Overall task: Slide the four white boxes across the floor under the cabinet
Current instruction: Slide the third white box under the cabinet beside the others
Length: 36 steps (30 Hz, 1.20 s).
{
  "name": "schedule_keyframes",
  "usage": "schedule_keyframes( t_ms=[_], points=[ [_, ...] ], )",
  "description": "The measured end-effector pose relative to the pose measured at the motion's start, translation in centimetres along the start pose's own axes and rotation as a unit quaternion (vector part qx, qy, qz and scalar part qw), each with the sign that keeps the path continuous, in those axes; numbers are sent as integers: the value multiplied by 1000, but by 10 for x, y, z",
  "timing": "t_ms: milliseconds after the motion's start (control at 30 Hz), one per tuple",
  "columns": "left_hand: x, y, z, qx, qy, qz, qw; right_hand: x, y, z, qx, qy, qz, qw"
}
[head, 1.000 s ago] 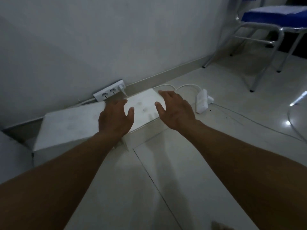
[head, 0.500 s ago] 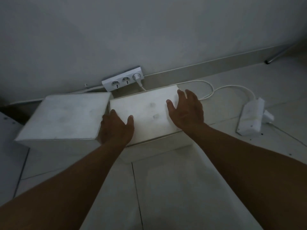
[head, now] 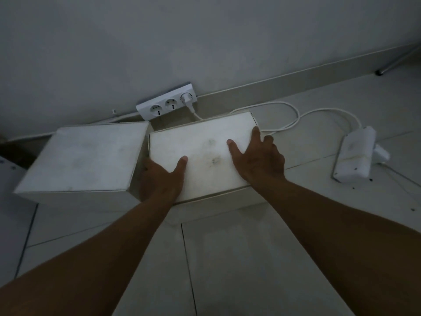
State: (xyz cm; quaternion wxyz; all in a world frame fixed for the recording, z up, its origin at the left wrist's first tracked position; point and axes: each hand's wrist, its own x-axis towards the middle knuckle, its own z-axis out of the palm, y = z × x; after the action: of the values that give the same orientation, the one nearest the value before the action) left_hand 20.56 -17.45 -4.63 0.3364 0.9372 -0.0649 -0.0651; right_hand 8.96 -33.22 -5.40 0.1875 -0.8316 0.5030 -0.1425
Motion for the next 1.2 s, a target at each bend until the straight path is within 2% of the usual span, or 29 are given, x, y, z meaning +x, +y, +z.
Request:
schedule_keyframes(
  t_ms=[167, 333, 633, 767, 933, 1200],
  points=[
    [-19, -6, -16, -12, 7, 68, 998, -36, 7, -14, 15, 37, 24, 999],
    [-40, -10, -44, -44, -8, 109, 993, -80, 4, -45, 21, 106, 42, 993],
    [-86, -49, -135, -113, -31, 182, 976, -197, -40, -100, -6, 217, 86, 972],
    [-104, -81, -177, -121, -47, 195, 972, -254, -67, -111, -16, 233, 101, 967],
    [-127, -123, -231, -95, -76, 189, 975, -332, -96, -120, -39, 215, 138, 966],
    [-139, -176, -297, -88, -43, 194, 976, -399, -138, -120, -24, 205, 131, 970]
  ],
)
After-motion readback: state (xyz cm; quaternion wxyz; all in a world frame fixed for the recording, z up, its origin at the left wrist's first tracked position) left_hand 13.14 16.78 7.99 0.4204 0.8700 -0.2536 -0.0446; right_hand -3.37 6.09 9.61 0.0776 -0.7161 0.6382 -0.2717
